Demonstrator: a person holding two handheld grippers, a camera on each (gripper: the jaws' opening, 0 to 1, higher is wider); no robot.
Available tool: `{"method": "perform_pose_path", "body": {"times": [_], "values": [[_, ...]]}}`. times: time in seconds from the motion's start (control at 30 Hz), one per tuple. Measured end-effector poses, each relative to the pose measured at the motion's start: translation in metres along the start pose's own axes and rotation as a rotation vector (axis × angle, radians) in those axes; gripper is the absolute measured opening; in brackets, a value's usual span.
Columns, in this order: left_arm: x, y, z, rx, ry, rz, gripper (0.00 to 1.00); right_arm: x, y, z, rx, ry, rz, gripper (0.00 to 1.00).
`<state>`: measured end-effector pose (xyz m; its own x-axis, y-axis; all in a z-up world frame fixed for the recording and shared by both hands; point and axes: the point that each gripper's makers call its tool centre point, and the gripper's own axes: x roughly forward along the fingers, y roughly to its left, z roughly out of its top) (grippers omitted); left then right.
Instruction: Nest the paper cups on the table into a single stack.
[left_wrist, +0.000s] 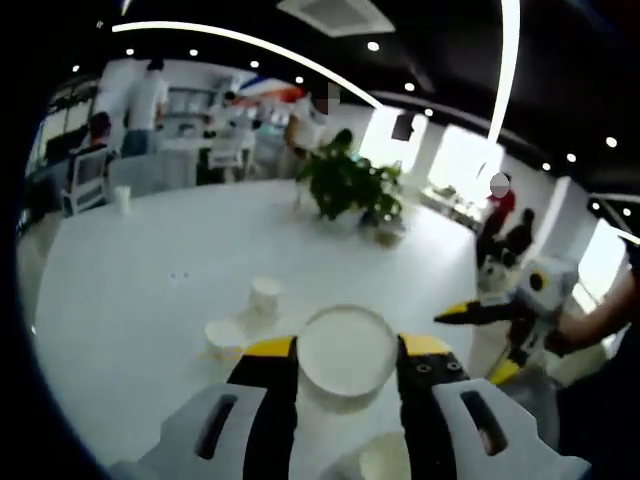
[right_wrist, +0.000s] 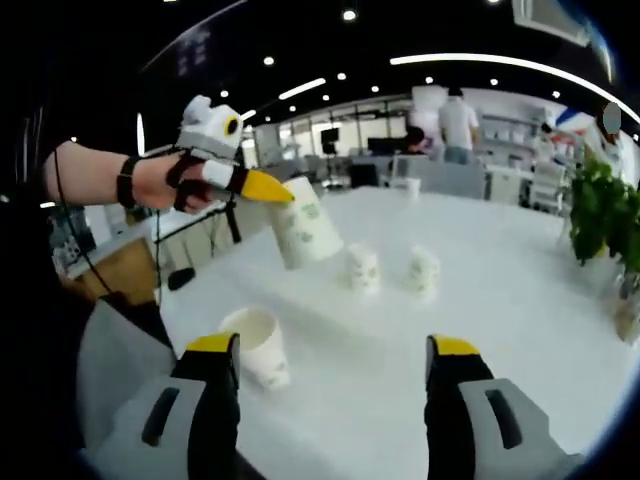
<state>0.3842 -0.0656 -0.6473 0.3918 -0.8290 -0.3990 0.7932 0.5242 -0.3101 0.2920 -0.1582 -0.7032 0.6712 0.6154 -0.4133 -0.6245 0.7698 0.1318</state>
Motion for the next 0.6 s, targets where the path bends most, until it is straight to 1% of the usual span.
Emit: {"method": "perform_pose_path", "body": {"times": [0.2, 0.33, 0.47, 0.6], "values": [[0.002, -0.008, 0.002, -0.016, -0.004, -0.015, 0.37, 0.015, 0.017, 0.008, -0.008, -0.001, 0.075, 0.6], [0.002, -0.011, 0.004, -0.007, -0.006, -0.023, 0.37, 0.026, 0.024, 0.013, -0.014, -0.002, 0.107, 0.6], [0.003, -0.013, 0.004, -0.017, -0.004, -0.032, 0.37, 0.035, 0.028, 0.018, -0.021, -0.004, 0.126, 0.59], [0.005, -0.016, 0.003, -0.015, 0.002, -0.043, 0.37, 0.042, 0.029, 0.021, -0.02, -0.012, 0.143, 0.56]]}}
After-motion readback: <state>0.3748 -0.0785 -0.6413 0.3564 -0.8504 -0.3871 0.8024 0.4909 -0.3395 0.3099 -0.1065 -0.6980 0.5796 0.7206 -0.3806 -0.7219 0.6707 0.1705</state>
